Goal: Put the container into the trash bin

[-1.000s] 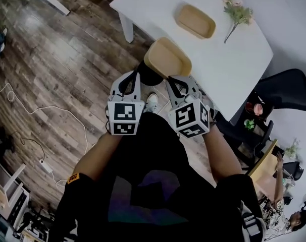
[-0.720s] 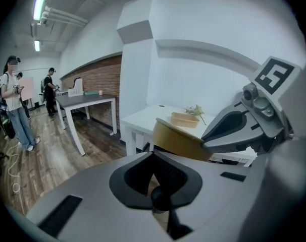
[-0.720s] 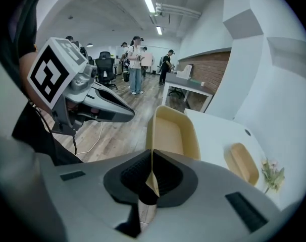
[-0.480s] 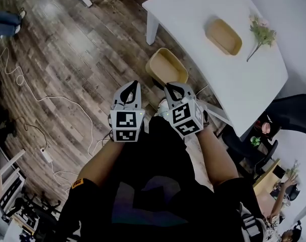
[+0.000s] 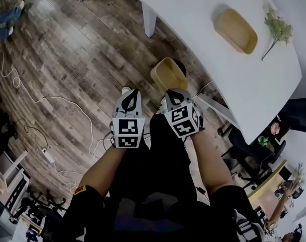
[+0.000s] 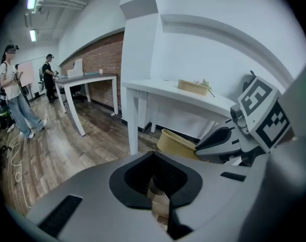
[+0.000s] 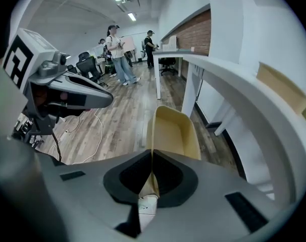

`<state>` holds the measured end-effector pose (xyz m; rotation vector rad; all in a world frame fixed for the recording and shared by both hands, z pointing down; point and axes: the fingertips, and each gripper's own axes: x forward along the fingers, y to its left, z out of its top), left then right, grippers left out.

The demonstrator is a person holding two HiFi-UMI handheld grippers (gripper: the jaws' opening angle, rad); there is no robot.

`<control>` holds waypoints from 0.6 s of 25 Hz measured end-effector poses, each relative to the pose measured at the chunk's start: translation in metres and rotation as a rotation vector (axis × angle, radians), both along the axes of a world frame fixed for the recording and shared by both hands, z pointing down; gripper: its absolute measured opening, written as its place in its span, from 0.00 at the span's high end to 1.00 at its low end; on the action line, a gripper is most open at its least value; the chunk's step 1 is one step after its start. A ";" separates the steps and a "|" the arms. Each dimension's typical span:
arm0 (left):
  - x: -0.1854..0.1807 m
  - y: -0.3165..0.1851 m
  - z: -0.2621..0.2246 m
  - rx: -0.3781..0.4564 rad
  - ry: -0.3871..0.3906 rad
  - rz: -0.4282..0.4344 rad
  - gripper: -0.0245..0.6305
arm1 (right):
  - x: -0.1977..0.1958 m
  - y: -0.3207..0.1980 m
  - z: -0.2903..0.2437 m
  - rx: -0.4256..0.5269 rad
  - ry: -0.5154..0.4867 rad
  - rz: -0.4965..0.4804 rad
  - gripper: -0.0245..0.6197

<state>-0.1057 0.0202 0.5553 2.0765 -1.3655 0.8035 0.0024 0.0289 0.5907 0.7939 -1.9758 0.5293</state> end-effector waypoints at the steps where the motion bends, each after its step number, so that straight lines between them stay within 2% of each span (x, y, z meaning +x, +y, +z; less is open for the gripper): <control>1: 0.004 0.000 0.012 -0.011 -0.001 0.005 0.95 | 0.005 0.001 0.013 -0.012 0.003 0.013 0.92; 10: 0.031 -0.002 0.135 -0.092 -0.006 0.033 0.95 | 0.046 -0.001 0.145 -0.086 0.057 0.079 0.92; 15: 0.035 -0.006 0.198 -0.117 -0.017 0.052 0.95 | 0.055 -0.007 0.213 -0.118 0.068 0.120 0.92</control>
